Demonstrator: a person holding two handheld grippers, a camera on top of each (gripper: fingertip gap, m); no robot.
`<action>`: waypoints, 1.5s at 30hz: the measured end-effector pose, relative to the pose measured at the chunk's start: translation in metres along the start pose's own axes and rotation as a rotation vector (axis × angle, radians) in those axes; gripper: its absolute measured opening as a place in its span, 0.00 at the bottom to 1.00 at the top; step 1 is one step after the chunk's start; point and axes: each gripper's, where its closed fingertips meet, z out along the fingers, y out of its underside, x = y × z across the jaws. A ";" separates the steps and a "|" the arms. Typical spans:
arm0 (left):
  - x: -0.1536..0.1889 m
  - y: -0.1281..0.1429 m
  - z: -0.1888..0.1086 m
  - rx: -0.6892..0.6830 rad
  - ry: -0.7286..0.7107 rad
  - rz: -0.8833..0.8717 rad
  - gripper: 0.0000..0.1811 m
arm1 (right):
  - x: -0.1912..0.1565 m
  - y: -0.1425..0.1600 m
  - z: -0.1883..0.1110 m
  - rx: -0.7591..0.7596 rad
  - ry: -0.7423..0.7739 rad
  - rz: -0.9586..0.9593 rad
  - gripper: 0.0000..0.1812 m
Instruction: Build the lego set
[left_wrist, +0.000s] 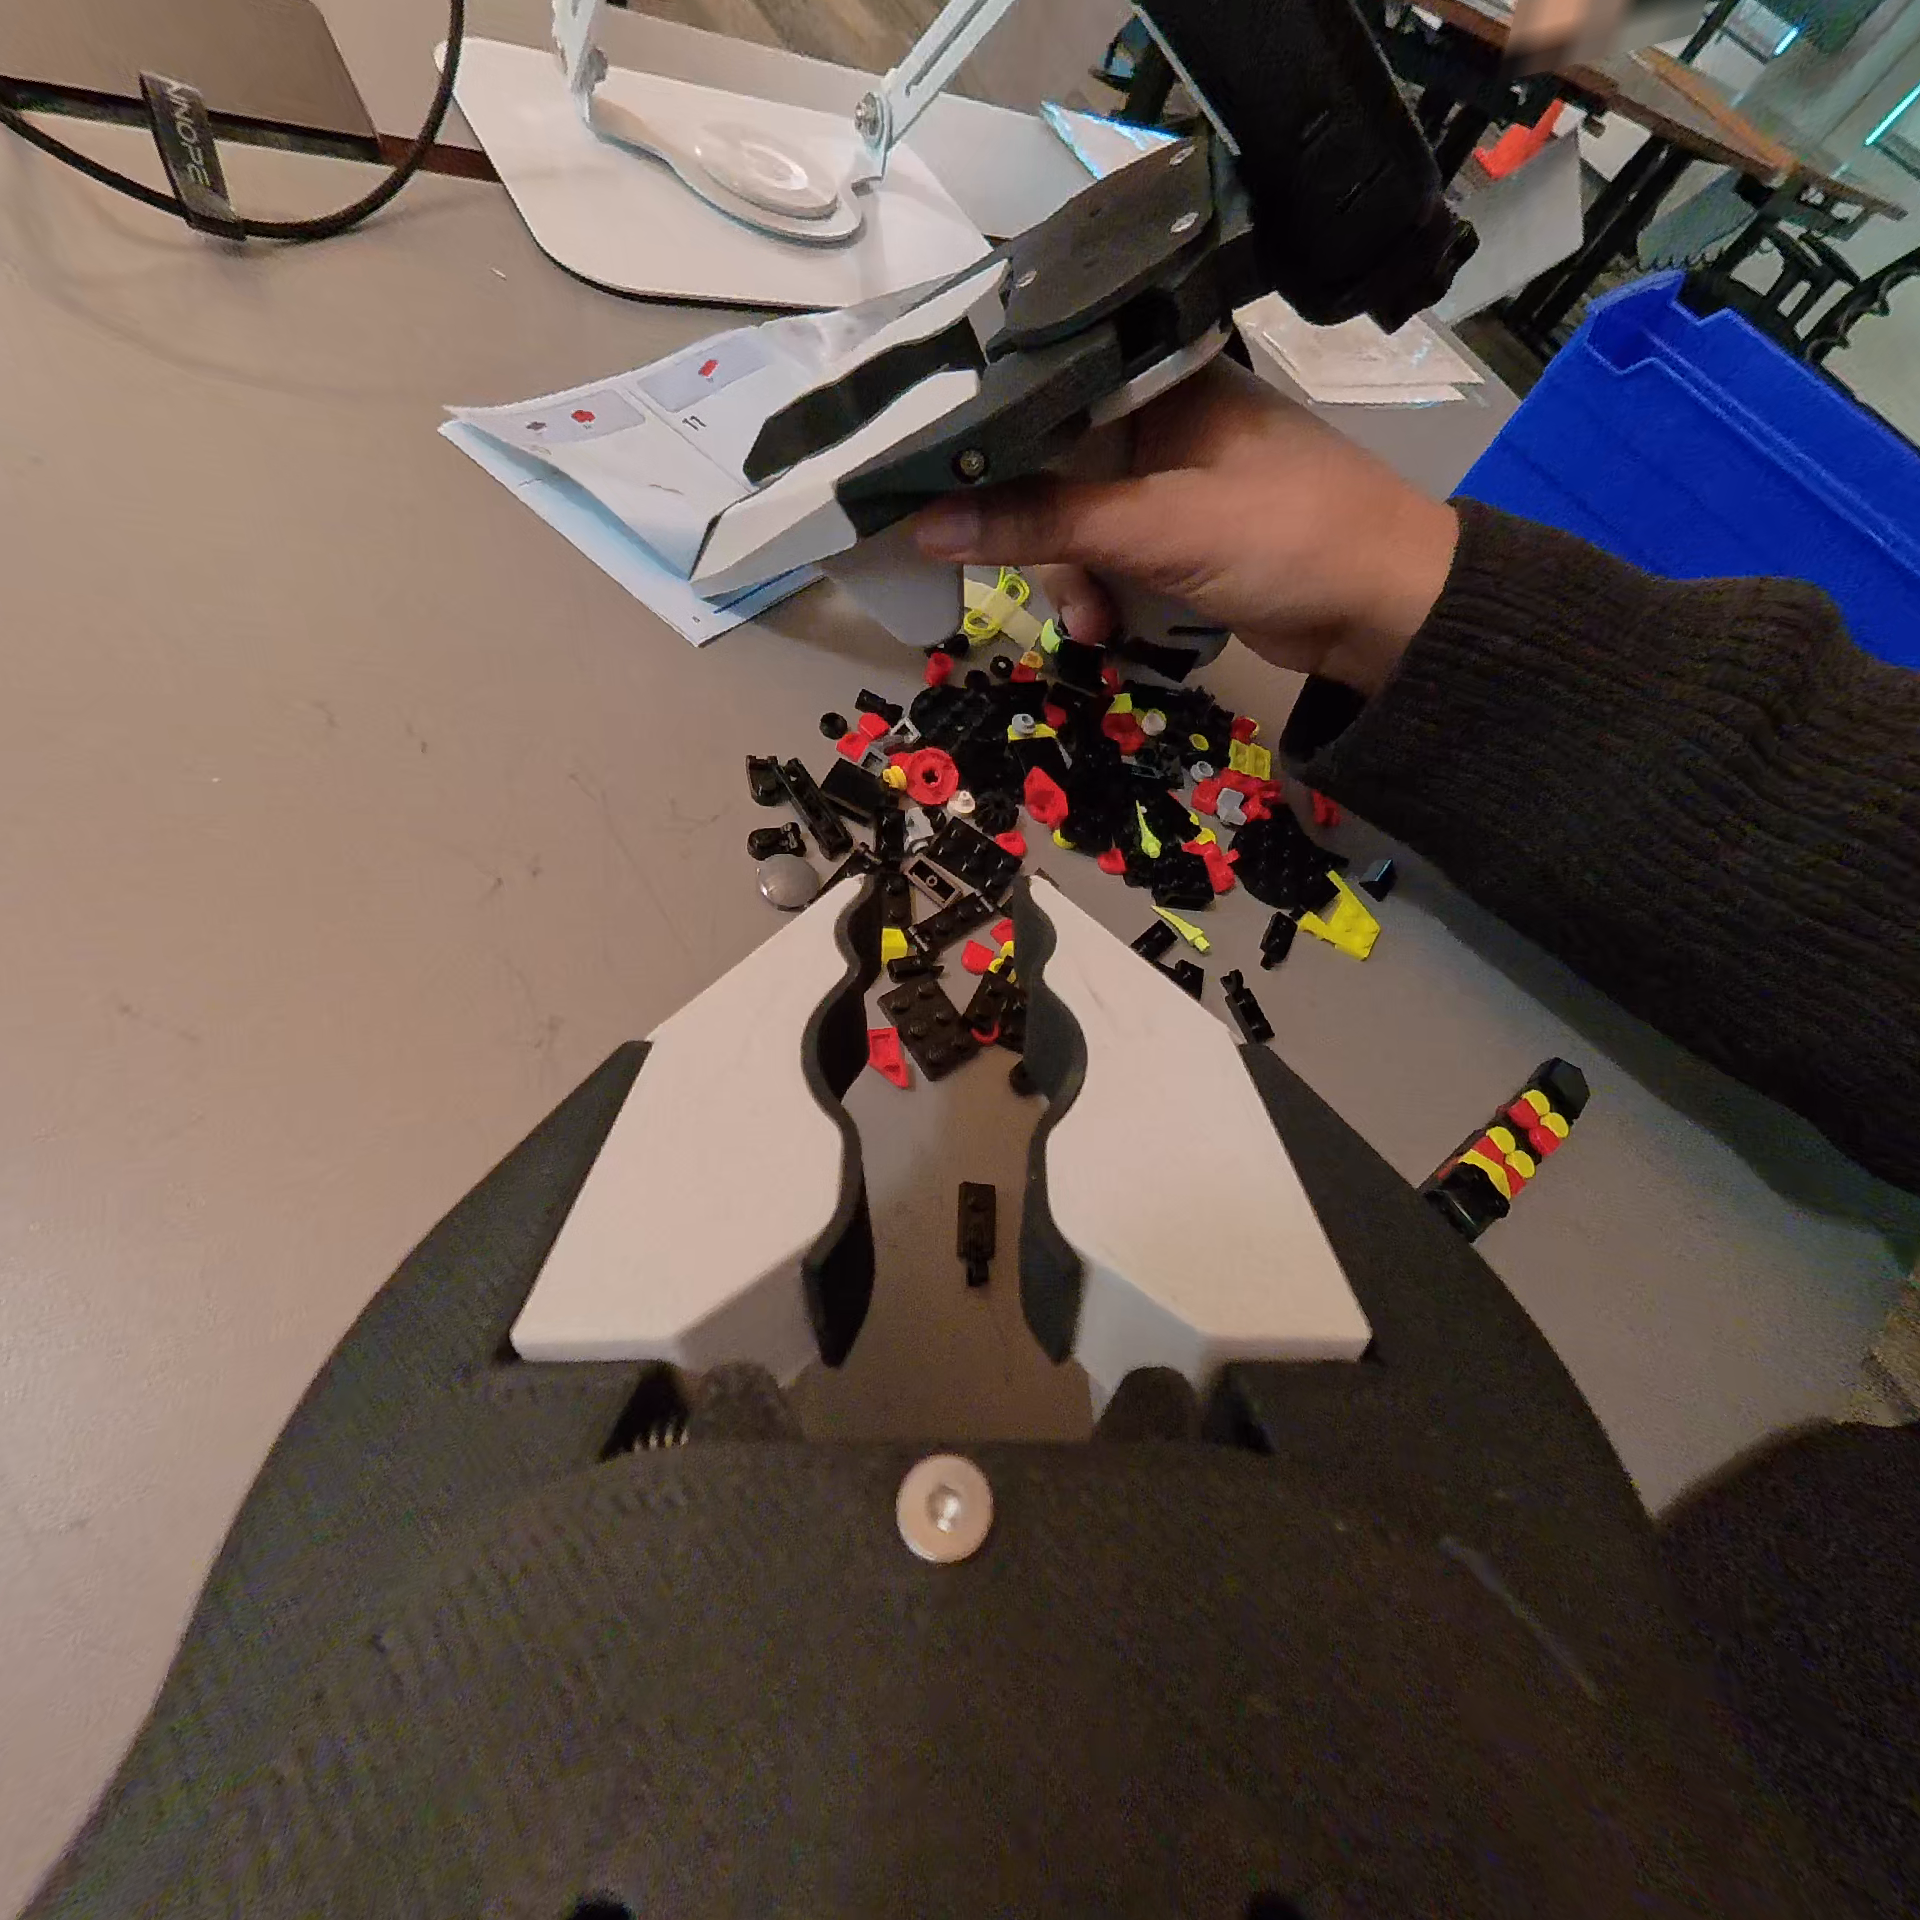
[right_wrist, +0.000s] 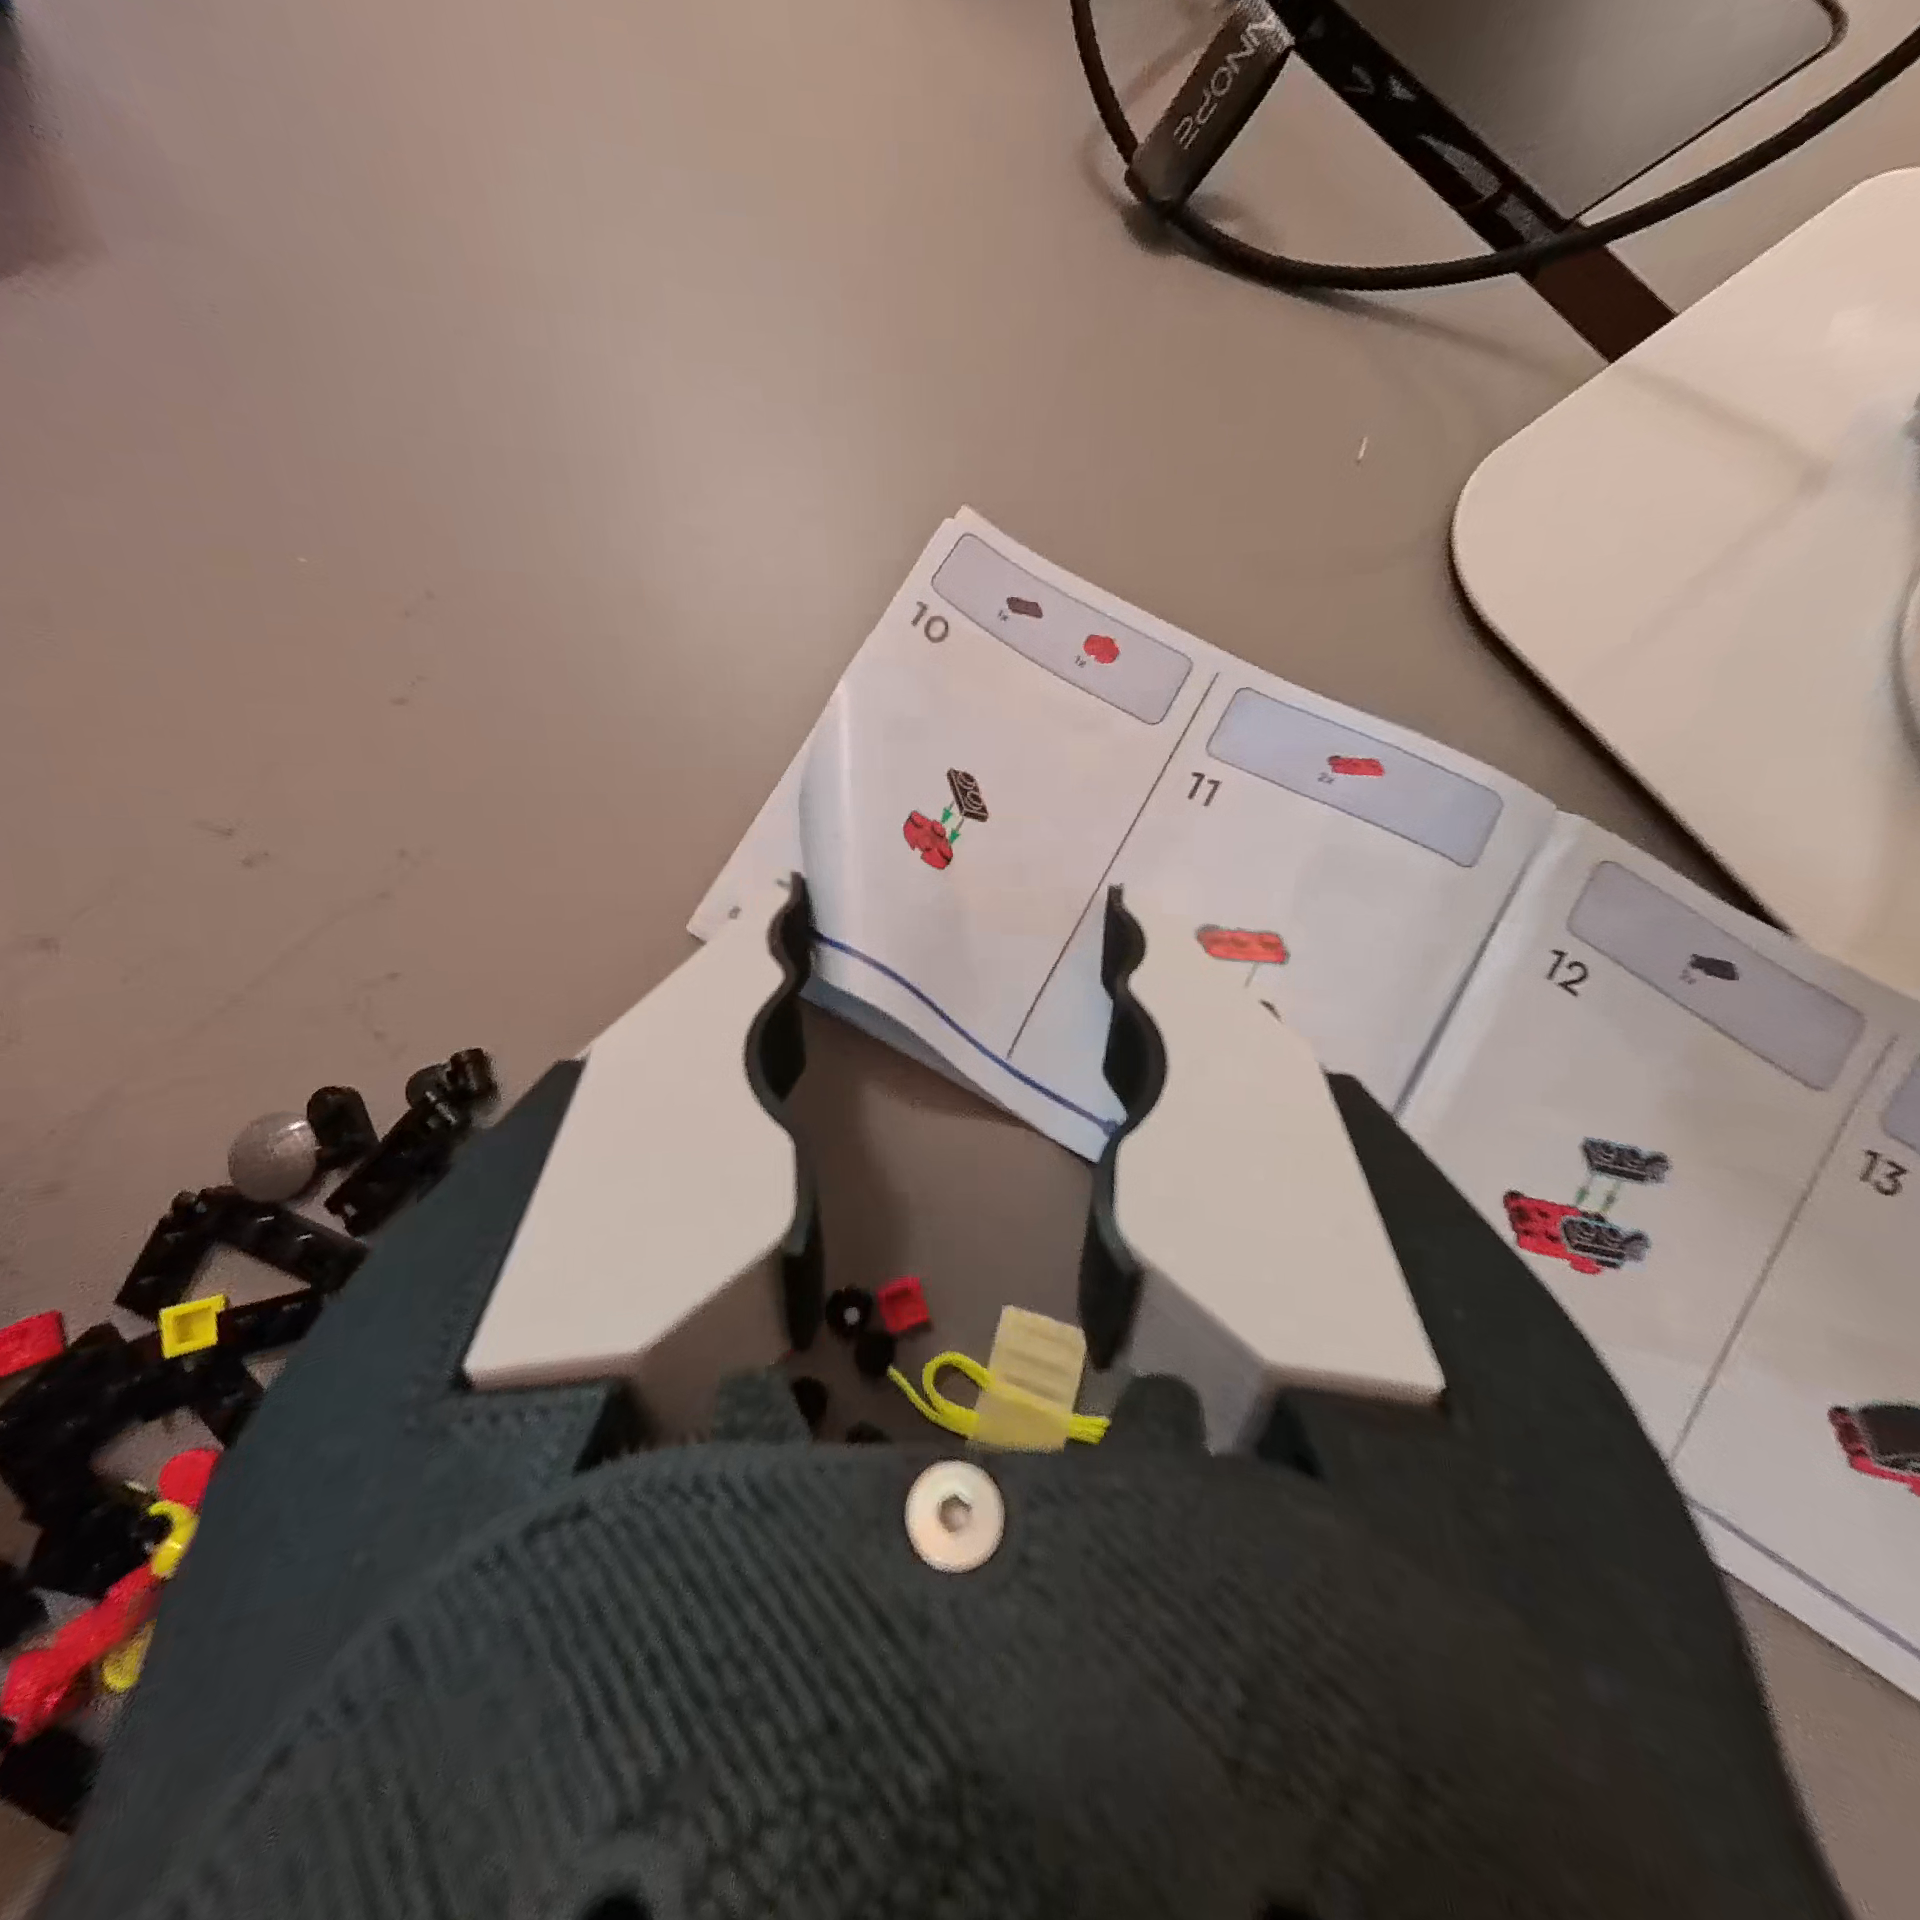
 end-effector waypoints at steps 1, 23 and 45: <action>0.000 0.000 0.000 0.000 0.000 0.000 0.12 | -0.001 0.000 0.000 0.000 -0.004 -0.003 0.31; 0.002 0.002 0.001 -0.009 -0.008 0.032 0.12 | -0.011 -0.014 -0.009 0.071 -0.088 -0.021 0.22; 0.003 0.001 0.000 -0.007 0.008 0.011 0.12 | 0.118 -0.026 -0.095 0.374 0.009 0.450 0.04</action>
